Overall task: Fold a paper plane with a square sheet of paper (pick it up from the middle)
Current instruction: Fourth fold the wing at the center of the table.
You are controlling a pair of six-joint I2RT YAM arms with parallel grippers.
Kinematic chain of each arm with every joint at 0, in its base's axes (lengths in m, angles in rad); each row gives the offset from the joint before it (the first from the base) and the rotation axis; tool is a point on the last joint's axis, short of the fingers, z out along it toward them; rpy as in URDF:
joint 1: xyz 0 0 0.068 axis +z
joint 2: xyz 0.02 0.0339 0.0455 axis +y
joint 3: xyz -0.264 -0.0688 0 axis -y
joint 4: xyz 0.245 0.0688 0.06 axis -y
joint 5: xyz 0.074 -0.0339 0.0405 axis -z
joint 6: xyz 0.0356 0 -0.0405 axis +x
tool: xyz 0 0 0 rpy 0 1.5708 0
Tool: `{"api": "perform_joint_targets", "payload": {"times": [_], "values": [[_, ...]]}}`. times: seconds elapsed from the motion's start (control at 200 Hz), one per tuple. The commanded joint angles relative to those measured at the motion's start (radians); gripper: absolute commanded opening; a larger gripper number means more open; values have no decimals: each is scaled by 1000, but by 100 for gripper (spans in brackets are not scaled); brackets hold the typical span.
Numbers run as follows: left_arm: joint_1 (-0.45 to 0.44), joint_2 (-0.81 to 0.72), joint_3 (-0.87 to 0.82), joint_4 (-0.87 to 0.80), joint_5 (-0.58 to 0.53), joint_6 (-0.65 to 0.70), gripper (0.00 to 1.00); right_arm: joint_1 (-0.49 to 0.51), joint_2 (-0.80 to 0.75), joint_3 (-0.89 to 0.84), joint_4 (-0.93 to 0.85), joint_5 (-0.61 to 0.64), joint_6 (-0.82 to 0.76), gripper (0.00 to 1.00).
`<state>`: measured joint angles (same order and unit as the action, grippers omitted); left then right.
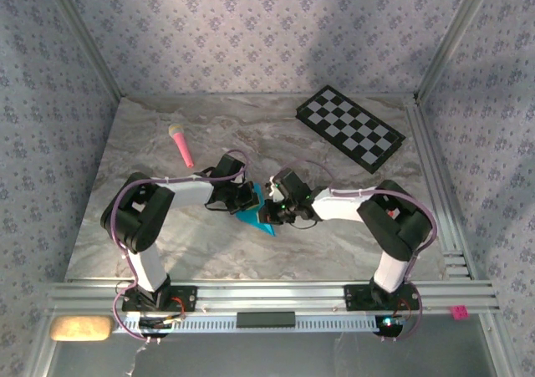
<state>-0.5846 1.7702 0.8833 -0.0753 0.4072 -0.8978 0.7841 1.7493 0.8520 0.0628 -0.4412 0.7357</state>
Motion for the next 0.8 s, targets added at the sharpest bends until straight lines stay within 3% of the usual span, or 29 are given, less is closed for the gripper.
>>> {"api": "perform_joint_targets", "payload": {"times": [0.0, 0.495, 0.795], "values": [[5, 9, -8, -43, -55, 21, 0, -14, 22, 28, -23, 16, 1, 6], [4, -6, 21, -46, -51, 52, 0, -27, 44, -87, 15, 23, 65, 5], [1, -104, 48, -61, -32, 80, 8, -23, 56, -95, 14, 32, 95, 2]]}}
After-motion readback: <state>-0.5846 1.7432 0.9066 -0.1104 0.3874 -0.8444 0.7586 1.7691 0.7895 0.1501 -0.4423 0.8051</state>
